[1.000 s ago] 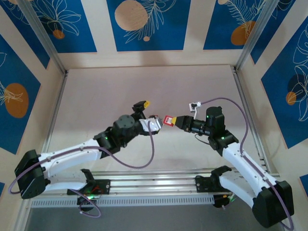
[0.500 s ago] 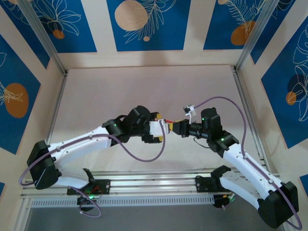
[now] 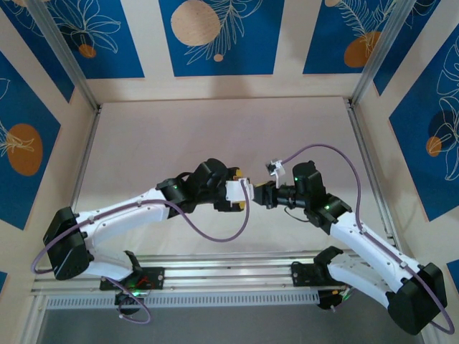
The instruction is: Unlock with the key
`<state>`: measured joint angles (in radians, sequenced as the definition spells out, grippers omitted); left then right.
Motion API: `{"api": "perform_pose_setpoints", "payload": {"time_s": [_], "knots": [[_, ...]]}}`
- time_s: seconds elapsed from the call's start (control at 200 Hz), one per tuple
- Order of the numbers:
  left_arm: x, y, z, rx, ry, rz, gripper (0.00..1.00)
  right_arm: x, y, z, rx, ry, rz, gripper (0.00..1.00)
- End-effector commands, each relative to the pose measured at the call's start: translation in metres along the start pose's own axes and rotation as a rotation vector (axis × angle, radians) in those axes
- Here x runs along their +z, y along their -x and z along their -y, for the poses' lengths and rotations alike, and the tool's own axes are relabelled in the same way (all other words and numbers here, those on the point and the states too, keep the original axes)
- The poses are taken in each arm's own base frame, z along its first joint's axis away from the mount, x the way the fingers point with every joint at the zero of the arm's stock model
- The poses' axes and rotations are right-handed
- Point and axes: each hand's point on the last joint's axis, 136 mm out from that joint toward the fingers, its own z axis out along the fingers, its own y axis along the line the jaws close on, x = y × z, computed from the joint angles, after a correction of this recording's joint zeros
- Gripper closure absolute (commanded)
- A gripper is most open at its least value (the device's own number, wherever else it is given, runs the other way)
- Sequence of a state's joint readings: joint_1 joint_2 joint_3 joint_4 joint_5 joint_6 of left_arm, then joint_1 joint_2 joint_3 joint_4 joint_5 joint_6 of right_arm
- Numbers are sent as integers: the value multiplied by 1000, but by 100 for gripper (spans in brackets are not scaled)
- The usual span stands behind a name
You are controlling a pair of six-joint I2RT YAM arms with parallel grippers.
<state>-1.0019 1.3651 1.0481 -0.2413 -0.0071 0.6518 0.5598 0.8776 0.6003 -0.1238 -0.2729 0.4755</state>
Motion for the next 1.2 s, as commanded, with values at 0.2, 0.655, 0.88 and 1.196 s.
{"api": "perform_pose_setpoints", "payload": {"time_s": [0.2, 0.655, 0.88, 1.196], "knots": [[13, 1, 17, 65, -66, -29, 39, -5, 21, -27, -66, 65, 38, 85], [8, 5, 11, 81, -11, -13, 49, -3, 13, -16, -63, 13, 17, 85], [1, 6, 8, 92, 15, -11, 49, -2, 12, -11, -61, -12, 14, 86], [7, 2, 15, 97, -8, -17, 61, -2, 13, -19, -51, 23, 11, 86]]}}
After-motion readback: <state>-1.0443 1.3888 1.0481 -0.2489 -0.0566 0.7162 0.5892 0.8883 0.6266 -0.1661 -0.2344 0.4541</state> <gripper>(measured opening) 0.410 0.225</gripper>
